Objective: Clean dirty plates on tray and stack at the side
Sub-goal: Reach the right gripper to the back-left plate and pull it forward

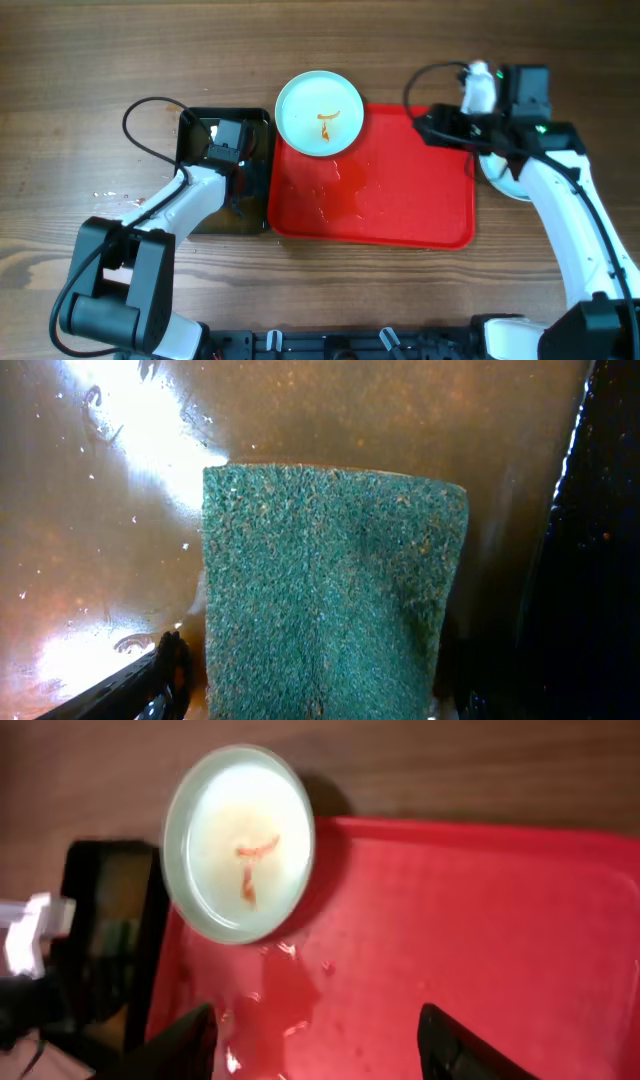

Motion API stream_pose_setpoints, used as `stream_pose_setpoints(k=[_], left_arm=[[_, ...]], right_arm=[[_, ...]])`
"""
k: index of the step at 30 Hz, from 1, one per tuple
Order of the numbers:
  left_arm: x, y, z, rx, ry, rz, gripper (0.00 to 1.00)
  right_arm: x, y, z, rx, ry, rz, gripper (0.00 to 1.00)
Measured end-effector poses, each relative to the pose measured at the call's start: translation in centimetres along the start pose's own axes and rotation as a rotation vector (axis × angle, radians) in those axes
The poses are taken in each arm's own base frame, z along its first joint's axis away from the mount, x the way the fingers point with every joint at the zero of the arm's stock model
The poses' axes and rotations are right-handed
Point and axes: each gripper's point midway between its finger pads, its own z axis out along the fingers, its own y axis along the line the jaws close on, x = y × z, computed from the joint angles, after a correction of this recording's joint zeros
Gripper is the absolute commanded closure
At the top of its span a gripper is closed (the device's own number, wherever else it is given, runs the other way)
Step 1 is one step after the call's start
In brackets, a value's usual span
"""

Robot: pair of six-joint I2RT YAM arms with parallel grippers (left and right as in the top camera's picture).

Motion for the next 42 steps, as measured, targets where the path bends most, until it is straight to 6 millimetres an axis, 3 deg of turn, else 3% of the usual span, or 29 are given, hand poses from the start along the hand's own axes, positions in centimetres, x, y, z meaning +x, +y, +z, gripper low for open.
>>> stream_pose_setpoints(k=[4, 9, 15, 19, 21, 32, 36, 42], left_arm=[[0.0, 0.0, 0.0, 0.001, -0.002, 0.0, 0.2], [0.0, 0.0, 0.0, 0.001, -0.002, 0.0, 0.2], [0.0, 0.0, 0.0, 0.001, -0.002, 0.0, 0.18], [0.0, 0.0, 0.0, 0.001, -0.002, 0.0, 0.17], [0.0, 0.0, 0.0, 0.001, -0.002, 0.0, 0.17], [0.0, 0.0, 0.0, 0.001, -0.002, 0.0, 0.17], [0.0, 0.0, 0.0, 0.001, -0.002, 0.0, 0.17], [0.0, 0.0, 0.0, 0.001, -0.002, 0.0, 0.17]], right_arm=[[-1.7, 3.1, 1.0, 0.01, 0.074, -0.113, 0.33], [-1.4, 4.0, 7.7, -0.012, 0.123, -0.163, 0.34], [0.5, 1.8, 15.2, 0.003, 0.197, 0.002, 0.5], [2.2, 0.5, 17.7, 0.018, 0.249, 0.069, 0.64], [2.5, 0.2, 18.3, 0.021, 0.257, 0.092, 0.74], [3.4, 1.4, 19.1, 0.006, 0.259, 0.106, 0.76], [3.6, 2.1, 19.4, 0.001, 0.26, 0.096, 0.81], [3.5, 1.5, 19.4, 0.049, 0.245, 0.157, 0.92]])
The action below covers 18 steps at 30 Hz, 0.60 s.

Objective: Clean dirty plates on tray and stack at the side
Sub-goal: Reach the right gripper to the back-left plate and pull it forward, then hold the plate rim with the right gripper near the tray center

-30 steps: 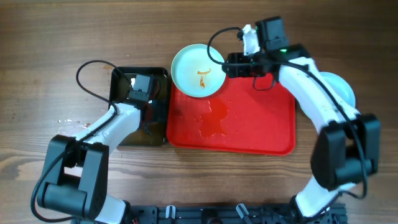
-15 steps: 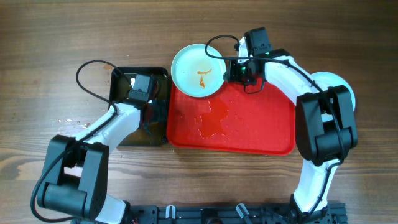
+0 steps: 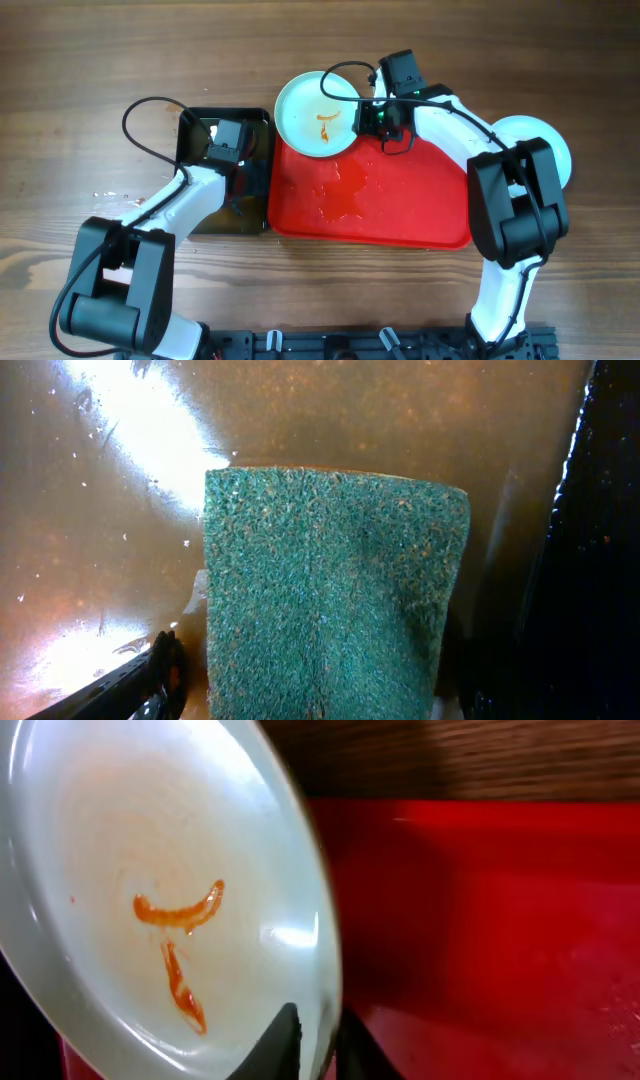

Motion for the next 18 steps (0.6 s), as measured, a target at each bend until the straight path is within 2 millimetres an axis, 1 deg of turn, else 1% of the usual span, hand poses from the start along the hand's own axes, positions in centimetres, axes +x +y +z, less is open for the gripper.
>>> stream_pose_setpoints(k=[2, 5, 7, 10, 12, 15, 18], left_arm=[[0.0, 0.0, 0.0, 0.0, 0.0, 0.0, 0.17], [0.0, 0.0, 0.0, 0.0, 0.0, 0.0, 0.17], [0.0, 0.0, 0.0, 0.0, 0.0, 0.0, 0.17], [0.0, 0.0, 0.0, 0.0, 0.0, 0.0, 0.17], [0.0, 0.0, 0.0, 0.0, 0.0, 0.0, 0.16], [0.0, 0.0, 0.0, 0.0, 0.0, 0.0, 0.17], [0.0, 0.0, 0.0, 0.0, 0.0, 0.0, 0.14]], right_arm=[[0.0, -0.1, 0.0, 0.007, -0.001, 0.017, 0.96], [0.8, -0.7, 0.0, 0.032, 0.031, 0.041, 0.96], [2.2, -1.3, -0.1, 0.06, 0.086, 0.065, 0.96], [4.9, -2.3, -0.7, 0.105, 0.195, 0.1, 0.96], [7.3, -3.0, -1.6, 0.146, 0.292, 0.122, 0.96], [9.3, -3.9, -2.6, 0.201, 0.374, 0.141, 0.96], [9.8, -4.2, -2.9, 0.219, 0.393, 0.132, 0.96]])
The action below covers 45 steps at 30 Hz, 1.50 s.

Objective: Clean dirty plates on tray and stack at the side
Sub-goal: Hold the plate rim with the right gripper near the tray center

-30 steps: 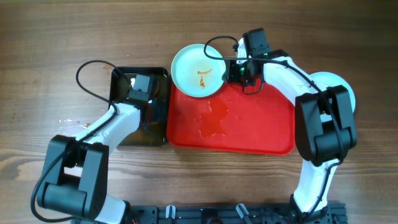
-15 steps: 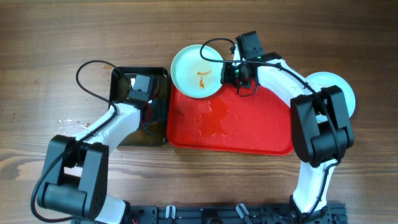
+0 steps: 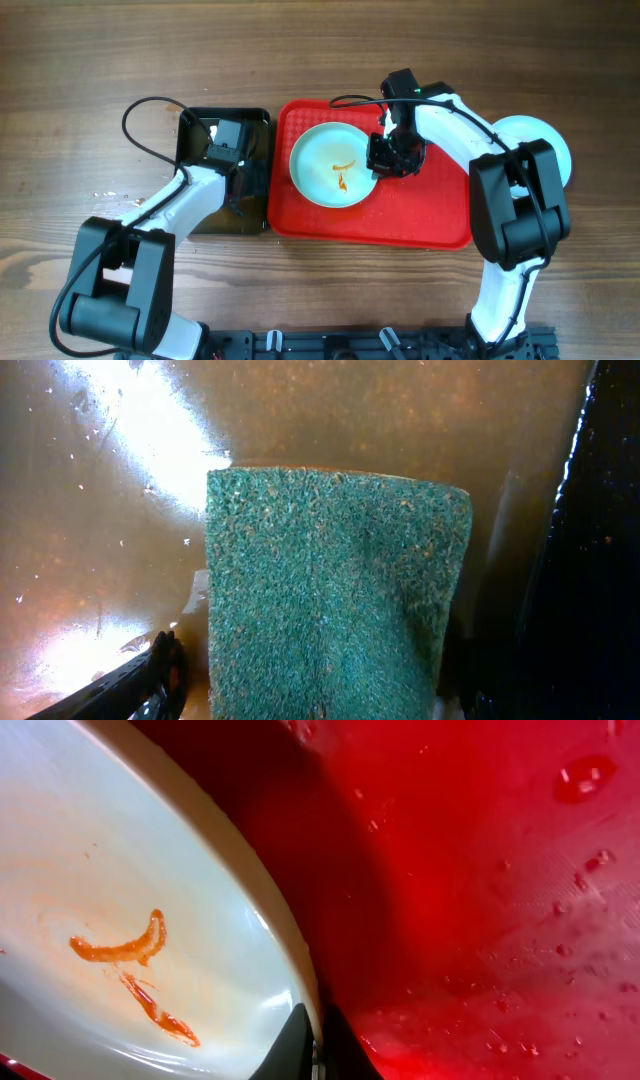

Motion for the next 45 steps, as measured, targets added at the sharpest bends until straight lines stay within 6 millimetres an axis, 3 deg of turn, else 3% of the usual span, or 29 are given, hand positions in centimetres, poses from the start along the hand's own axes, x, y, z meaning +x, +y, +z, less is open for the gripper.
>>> stream_pose_setpoints(k=[4, 9, 12, 14, 21, 25, 26, 27, 33, 35, 37, 38, 41, 42, 43, 45], left_arm=[[-0.5, -0.1, 0.0, 0.007, -0.019, -0.004, 0.14], [-0.7, -0.3, 0.0, 0.011, -0.03, -0.005, 0.14], [-0.7, -0.2, 0.1, 0.011, -0.029, -0.005, 0.14], [-0.7, -0.2, 0.1, 0.011, -0.028, -0.005, 0.14], [-0.7, -0.3, 0.1, 0.012, -0.031, -0.006, 0.13], [-2.0, -0.7, -0.1, 0.033, -0.083, -0.013, 0.15], [-2.4, -0.9, -0.2, 0.041, -0.102, -0.016, 0.22], [-2.8, -1.0, -0.3, 0.047, -0.115, -0.018, 0.35], [-2.3, -0.9, -0.3, 0.043, -0.097, -0.015, 0.42], [-2.1, -0.9, -0.3, 0.039, -0.09, -0.012, 0.58], [-2.1, -0.8, -0.3, 0.039, -0.089, -0.016, 0.9], [-2.2, -0.9, -0.3, 0.041, -0.092, -0.014, 0.96], [-2.8, -1.1, -0.4, 0.051, -0.118, -0.003, 0.96], [-3.0, -1.2, -0.4, 0.053, -0.126, 0.004, 0.73], [-3.1, -1.2, -0.4, 0.055, -0.13, 0.007, 0.59], [-3.0, -1.2, -0.4, 0.052, -0.126, 0.016, 0.51]], right_arm=[[-0.8, 0.3, 0.0, -0.011, -0.033, -0.018, 0.94], [-5.0, 1.7, -0.6, -0.047, -0.215, -0.095, 0.78], [-6.3, 2.1, -0.9, -0.055, -0.273, -0.119, 0.81], [-7.0, 2.3, -1.1, -0.058, -0.305, -0.132, 0.96], [-6.3, 1.9, -0.8, -0.042, -0.274, -0.125, 0.96], [-6.0, 1.8, -0.8, -0.04, -0.261, -0.122, 0.96], [-6.0, 1.8, -0.8, -0.04, -0.261, -0.122, 0.96], [-6.0, 1.8, -0.8, -0.039, -0.261, -0.122, 0.96], [-6.0, 1.8, -0.8, -0.039, -0.26, -0.122, 0.96], [-6.0, 1.8, -0.8, -0.039, -0.261, -0.122, 0.96], [-6.0, 1.8, -0.8, -0.039, -0.26, -0.122, 0.96], [-6.0, 1.8, -0.8, -0.039, -0.26, -0.122, 0.96], [-5.8, 1.7, -0.8, -0.035, -0.252, -0.119, 0.96], [-5.7, 1.6, -0.8, -0.035, -0.25, -0.119, 0.96], [-5.7, 1.6, -0.8, -0.033, -0.248, -0.118, 0.96], [-5.6, 1.6, -0.8, -0.033, -0.247, -0.118, 0.96]])
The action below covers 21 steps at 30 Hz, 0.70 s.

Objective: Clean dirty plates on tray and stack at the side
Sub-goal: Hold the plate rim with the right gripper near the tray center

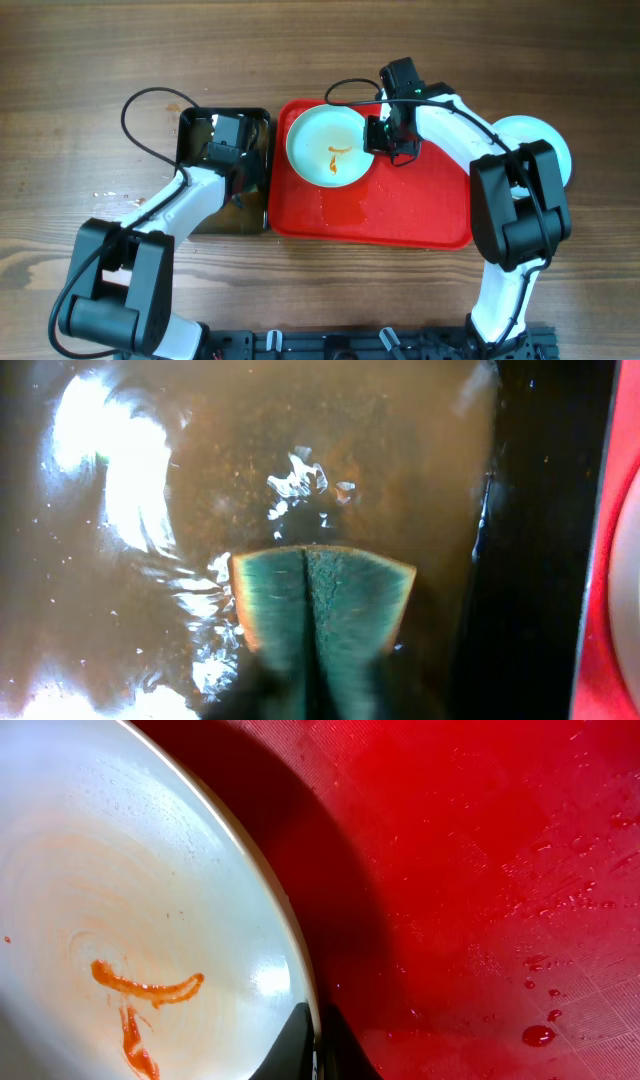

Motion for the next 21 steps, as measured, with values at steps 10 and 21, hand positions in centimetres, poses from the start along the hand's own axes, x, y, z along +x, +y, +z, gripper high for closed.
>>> stream_pose_setpoints(k=[10, 21], left_arm=[[3.3, -0.3, -0.2, 0.039, 0.141, 0.023, 0.96], [0.1, -1.1, -3.4, 0.091, 0.002, 0.011, 0.96]], right_arm=[[0.2, -0.1, 0.0, 0.003, 0.007, -0.002, 0.96], [0.3, -0.1, 0.0, 0.005, 0.013, -0.001, 0.96]])
